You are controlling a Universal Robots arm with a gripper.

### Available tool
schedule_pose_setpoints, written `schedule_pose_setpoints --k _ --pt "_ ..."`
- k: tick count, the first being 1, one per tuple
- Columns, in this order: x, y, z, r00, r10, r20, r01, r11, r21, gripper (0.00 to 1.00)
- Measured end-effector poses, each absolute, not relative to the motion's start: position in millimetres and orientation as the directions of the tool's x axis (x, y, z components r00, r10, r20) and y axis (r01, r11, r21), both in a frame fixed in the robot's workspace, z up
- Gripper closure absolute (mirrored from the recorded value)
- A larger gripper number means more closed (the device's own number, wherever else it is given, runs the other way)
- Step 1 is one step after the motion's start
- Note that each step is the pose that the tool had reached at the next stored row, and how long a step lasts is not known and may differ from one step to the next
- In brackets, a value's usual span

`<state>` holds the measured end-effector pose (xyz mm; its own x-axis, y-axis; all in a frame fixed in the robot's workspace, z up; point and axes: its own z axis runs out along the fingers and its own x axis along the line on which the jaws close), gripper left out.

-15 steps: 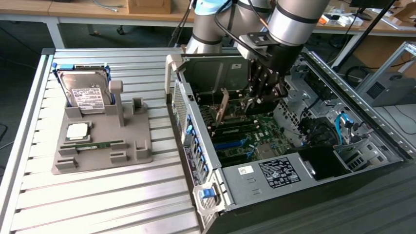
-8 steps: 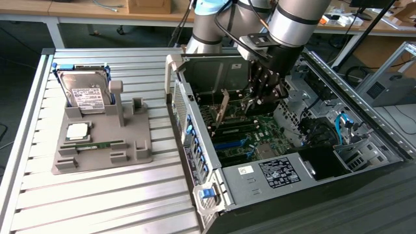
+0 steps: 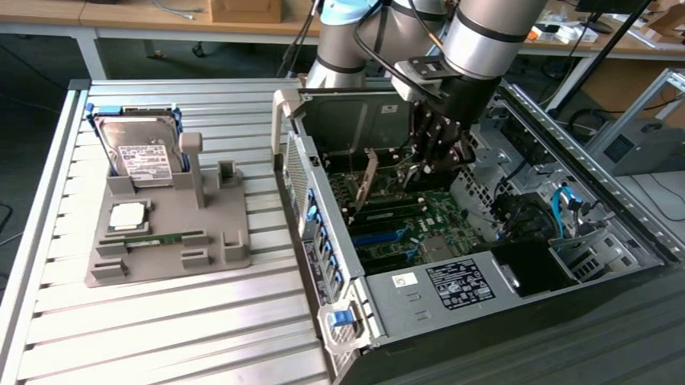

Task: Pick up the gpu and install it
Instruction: 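Insert the gpu into the slot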

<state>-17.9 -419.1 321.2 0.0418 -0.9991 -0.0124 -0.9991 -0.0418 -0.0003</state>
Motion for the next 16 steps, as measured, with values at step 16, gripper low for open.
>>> schedule_pose_setpoints --k 16 --pt "-17.8 -426.2 318.9 0.042 -0.999 -0.012 -0.999 -0.042 0.000 0.73"
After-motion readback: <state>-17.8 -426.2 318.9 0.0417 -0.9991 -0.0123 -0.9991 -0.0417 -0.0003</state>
